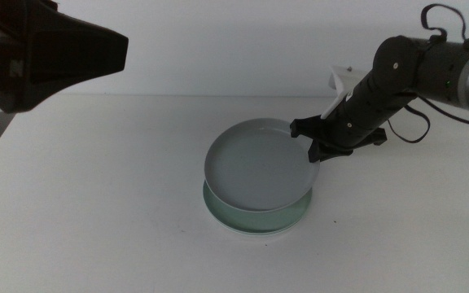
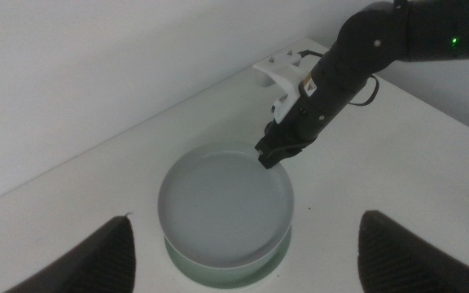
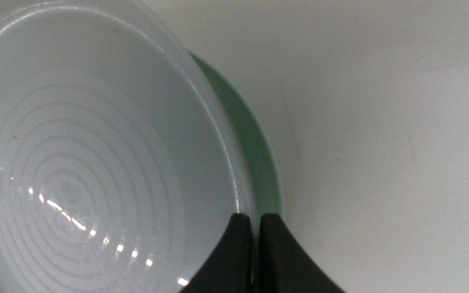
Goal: Stack the three bowls on top of each other.
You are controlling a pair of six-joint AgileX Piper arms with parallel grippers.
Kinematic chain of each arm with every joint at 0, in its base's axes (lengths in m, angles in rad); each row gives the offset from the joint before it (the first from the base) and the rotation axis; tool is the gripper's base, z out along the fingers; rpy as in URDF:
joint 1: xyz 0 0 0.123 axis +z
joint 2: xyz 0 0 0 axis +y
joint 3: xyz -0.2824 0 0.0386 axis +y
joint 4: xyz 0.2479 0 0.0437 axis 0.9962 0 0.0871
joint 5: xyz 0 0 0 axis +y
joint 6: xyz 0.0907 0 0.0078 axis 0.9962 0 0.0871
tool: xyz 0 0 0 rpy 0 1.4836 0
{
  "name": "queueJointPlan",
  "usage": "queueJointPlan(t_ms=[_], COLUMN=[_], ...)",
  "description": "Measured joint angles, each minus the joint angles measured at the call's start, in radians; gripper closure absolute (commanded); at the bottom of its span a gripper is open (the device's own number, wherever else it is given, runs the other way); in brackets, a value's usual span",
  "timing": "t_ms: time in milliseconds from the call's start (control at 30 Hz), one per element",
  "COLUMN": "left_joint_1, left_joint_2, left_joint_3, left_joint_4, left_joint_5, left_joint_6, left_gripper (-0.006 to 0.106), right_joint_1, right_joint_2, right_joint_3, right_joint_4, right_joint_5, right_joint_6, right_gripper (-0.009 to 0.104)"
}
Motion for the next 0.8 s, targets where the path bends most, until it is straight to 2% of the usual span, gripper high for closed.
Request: queueJointPlan(t_ms=[200, 300, 367, 600, 733, 800], left_joint_1=[0.0, 0.0, 0.0, 0.0, 0.0, 0.0], left_joint_2=[0.0, 0.0, 0.0, 0.0, 0.0, 0.0], left_joint_3=[0.0, 0.0, 0.0, 0.0, 0.0, 0.0], left_joint_4=[0.0, 0.0, 0.0, 0.0, 0.0, 0.0], left_joint_5=[-0.002, -0.002, -0.002, -0.004, -0.004, -0.004], left_joint_6=[0.0, 0.0, 0.0, 0.0, 0.0, 0.0], left_gripper=[0.007, 0.007, 0.007, 0.007, 0.007, 0.007], right_joint_1=[0.0, 0.0, 0.0, -0.002, -0.037, -0.071], right_joint_2=[0.03, 0.039, 0.041, 0.039, -0.017, -0.081], right_joint_3=[0.0, 0.0, 0.0, -0.022, -0.07, -0.083], right_joint_4=[0.008, 0.012, 0.012, 0.015, 0.015, 0.019], right_joint_5=[-0.011, -0.013, -0.013, 0.02, 0.058, 0.066], right_joint_6=[0.004, 0.004, 0.002, -0.076, -0.149, -0.177], right_gripper=[0.095, 0.087, 0.075, 0.019, 0.002, 0.002])
